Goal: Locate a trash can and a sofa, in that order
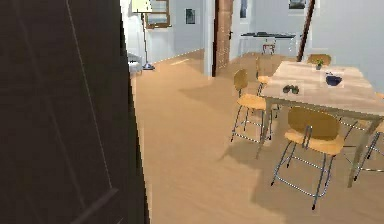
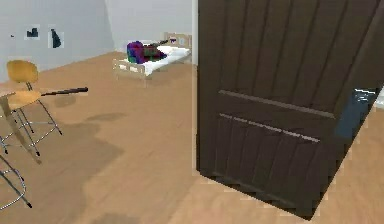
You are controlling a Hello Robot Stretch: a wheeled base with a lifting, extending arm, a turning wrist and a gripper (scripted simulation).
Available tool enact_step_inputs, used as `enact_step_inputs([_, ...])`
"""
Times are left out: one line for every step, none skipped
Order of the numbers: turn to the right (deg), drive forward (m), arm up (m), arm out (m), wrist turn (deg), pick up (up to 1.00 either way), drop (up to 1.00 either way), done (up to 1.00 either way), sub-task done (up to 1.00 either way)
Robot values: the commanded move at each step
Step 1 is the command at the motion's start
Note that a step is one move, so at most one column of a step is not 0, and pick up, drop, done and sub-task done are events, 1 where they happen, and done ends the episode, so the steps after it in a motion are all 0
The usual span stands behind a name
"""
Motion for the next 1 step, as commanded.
enact_step_inputs([39.0,0.0,0.0,0.0,0.0,0.0,0.0,0.0,0.0])
